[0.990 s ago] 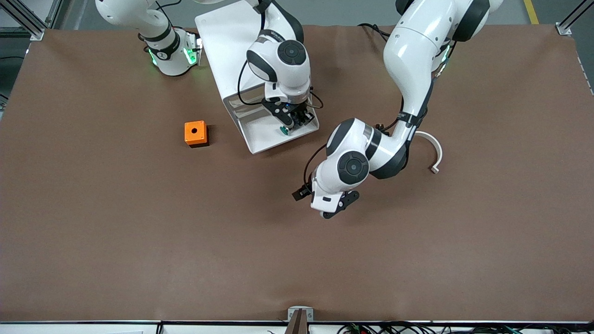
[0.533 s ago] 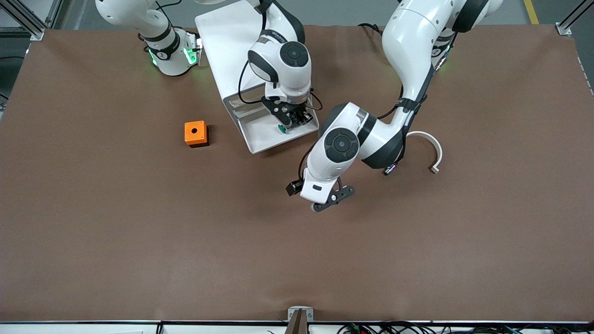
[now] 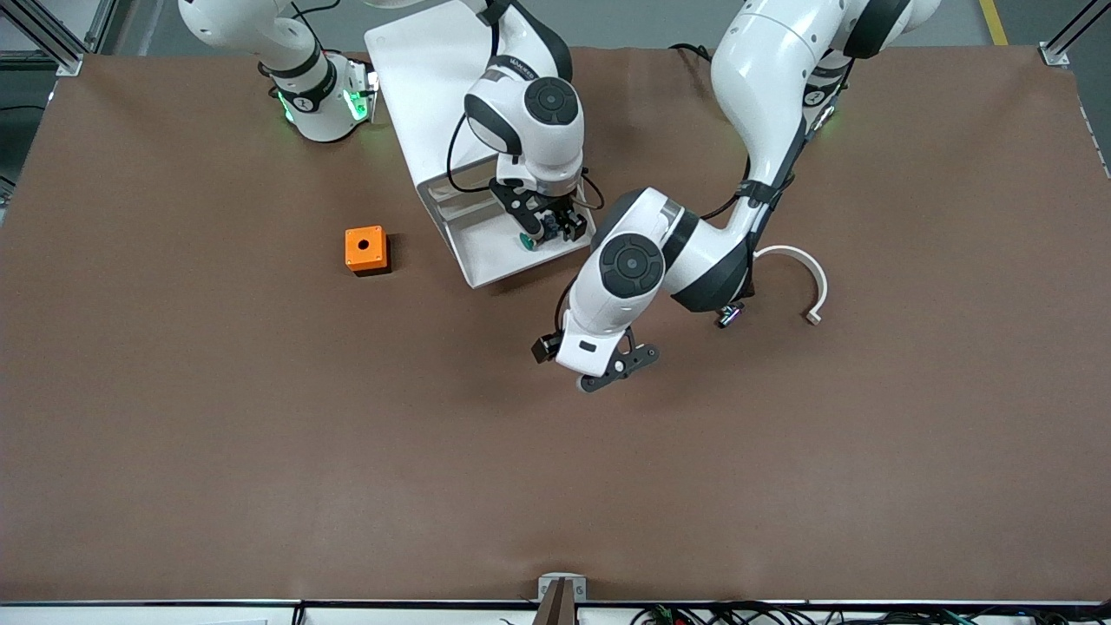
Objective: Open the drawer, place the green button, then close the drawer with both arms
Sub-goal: 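Lower the green button into the drawer and open the right gripper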
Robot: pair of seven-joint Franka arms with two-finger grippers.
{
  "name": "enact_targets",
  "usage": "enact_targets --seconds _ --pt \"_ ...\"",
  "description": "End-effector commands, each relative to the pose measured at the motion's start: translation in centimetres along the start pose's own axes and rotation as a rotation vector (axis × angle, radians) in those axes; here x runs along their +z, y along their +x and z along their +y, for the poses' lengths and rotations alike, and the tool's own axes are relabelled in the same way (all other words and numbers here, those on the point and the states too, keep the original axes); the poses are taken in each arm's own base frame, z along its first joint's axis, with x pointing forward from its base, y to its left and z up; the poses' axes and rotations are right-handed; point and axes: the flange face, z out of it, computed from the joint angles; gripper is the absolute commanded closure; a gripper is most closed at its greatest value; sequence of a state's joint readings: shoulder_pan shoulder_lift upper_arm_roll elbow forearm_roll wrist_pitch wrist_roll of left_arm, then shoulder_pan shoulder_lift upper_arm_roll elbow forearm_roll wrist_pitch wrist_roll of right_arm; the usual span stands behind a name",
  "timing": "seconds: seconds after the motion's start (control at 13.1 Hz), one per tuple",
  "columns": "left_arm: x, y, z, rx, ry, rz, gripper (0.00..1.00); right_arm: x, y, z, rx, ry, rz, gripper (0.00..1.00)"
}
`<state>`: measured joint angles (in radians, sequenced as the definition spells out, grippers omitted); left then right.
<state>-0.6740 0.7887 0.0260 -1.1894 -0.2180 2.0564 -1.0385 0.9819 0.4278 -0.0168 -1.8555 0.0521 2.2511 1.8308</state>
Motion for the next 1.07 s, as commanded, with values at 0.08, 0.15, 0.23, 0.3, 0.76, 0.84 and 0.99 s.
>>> enact_targets --seconds 0.08,0.15,0.23,0.3,0.76,0.84,0.99 --pt "0.0 0.0 -0.1 0.006 0.008 0.024 0.00 -1.7 0.3 -0.8 -0.124 -0.044 0.011 0.00" --pt "0.0 0.2 -0.2 0.005 0.006 0.026 0.00 -2.3 1.1 -1.1 -0.159 -0.049 0.009 0.00" --pt "-0.2 0.3 -0.3 0.001 0.004 0.026 0.00 -2.5 1.7 -1.3 -0.195 -0.061 0.012 0.00" --pt "-0.2 0.3 -0.3 0.003 0.004 0.026 0.00 -2.8 2.2 -1.4 -0.231 -0.067 0.013 0.00" --pt "0.9 0.4 -0.6 0.000 0.021 0.019 0.00 -6.9 8.3 -3.5 -0.468 -0.091 0.053 0.00" --pt "0.8 0.3 -0.5 0.002 0.020 0.020 0.00 -7.8 9.7 -3.9 -0.513 -0.089 0.050 0.00" --pt "0.9 0.1 -0.5 0.006 0.022 0.020 0.00 -10.0 14.2 -4.2 -0.603 -0.085 0.040 0.00"
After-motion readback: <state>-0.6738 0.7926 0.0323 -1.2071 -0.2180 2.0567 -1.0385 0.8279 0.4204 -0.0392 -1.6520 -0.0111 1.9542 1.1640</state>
